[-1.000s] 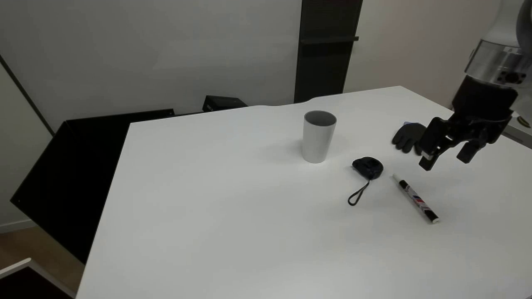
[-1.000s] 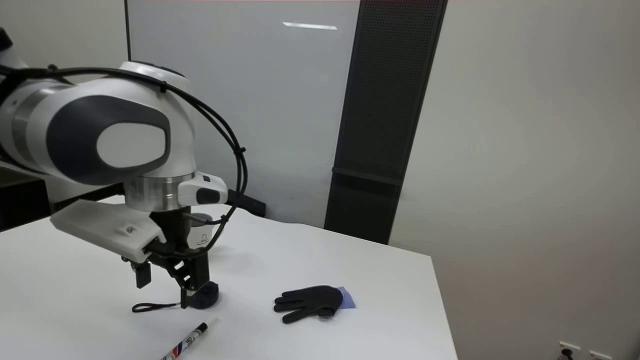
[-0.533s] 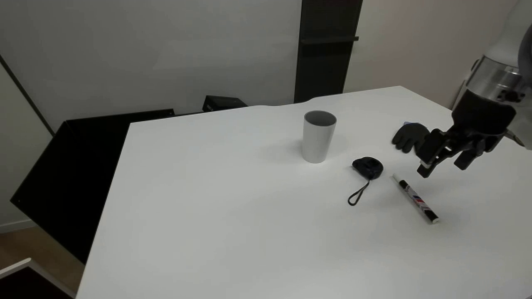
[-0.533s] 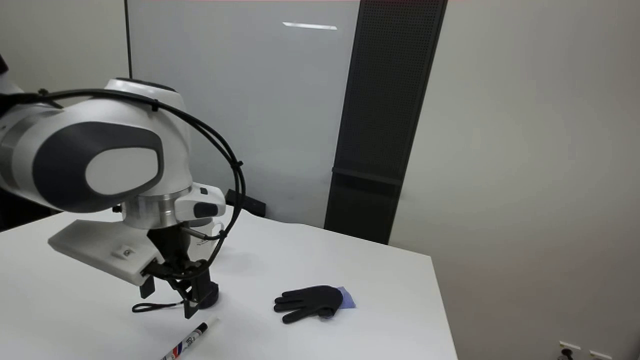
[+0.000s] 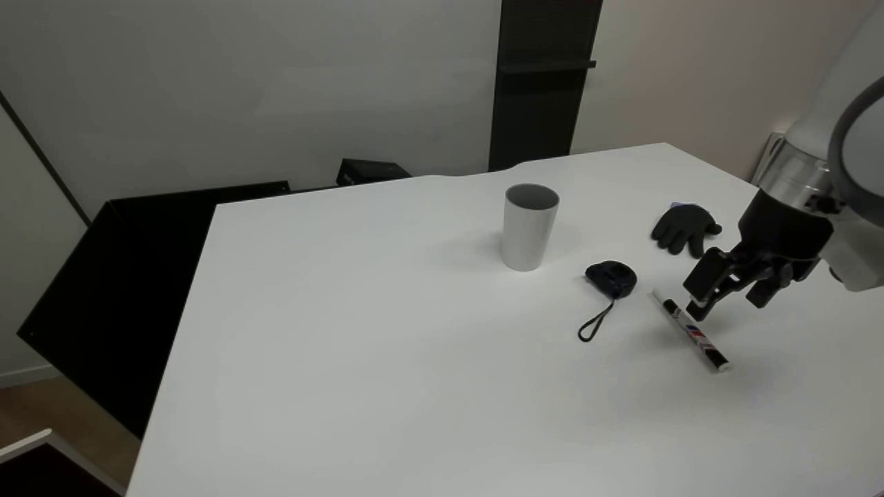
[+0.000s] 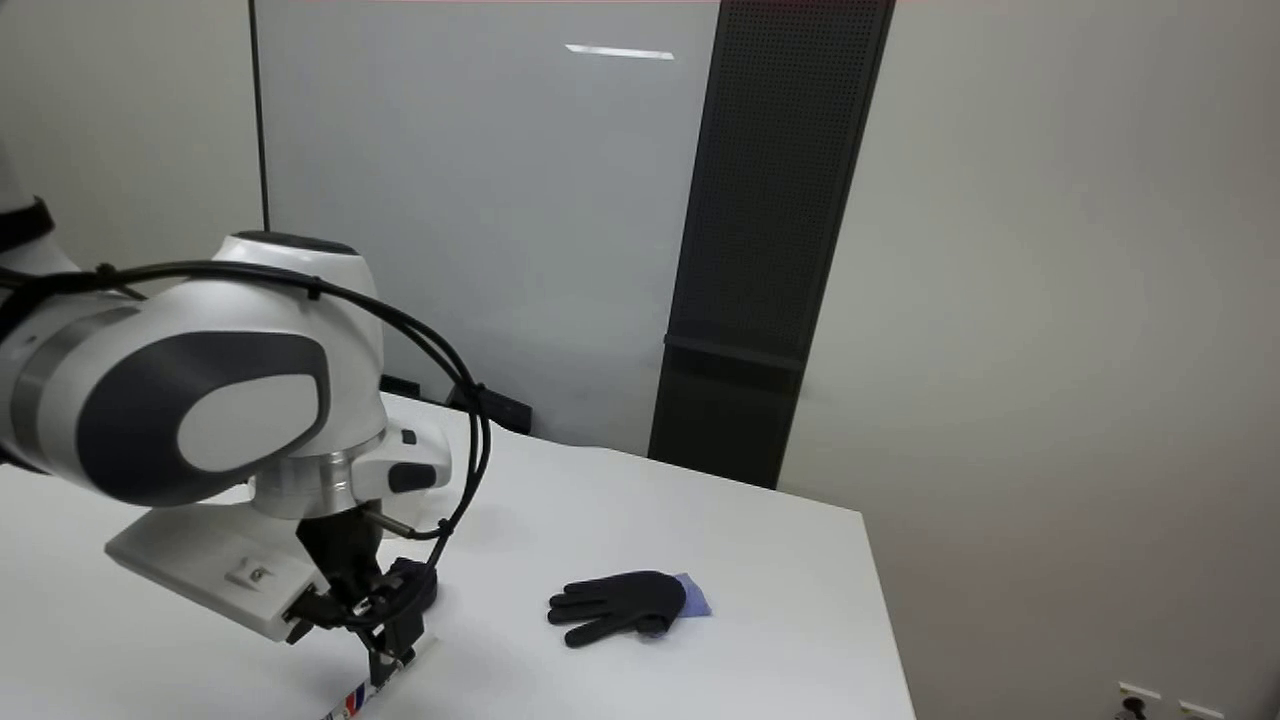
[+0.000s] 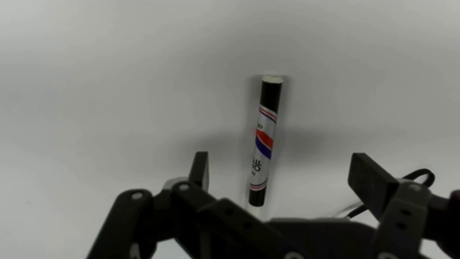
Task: Put the marker inside the mug cup then put it back on the table
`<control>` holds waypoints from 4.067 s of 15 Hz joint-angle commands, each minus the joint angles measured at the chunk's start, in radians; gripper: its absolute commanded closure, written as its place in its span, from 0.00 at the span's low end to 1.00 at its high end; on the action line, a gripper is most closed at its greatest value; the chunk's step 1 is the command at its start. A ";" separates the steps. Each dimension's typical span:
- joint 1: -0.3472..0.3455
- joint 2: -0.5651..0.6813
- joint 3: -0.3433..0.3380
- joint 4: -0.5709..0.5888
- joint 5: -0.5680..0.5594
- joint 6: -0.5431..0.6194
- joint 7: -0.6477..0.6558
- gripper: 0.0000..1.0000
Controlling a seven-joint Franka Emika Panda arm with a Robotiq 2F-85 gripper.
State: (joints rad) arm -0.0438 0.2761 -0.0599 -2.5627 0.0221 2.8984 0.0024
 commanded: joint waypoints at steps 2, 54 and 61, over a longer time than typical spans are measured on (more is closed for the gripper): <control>0.003 0.059 -0.004 0.015 0.006 0.046 0.031 0.00; -0.047 0.045 0.028 0.183 0.270 -0.243 0.240 0.93; -0.116 -0.041 0.045 0.277 0.571 -0.449 0.198 0.93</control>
State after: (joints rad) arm -0.1219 0.2647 -0.0295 -2.3323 0.4748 2.5427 0.2030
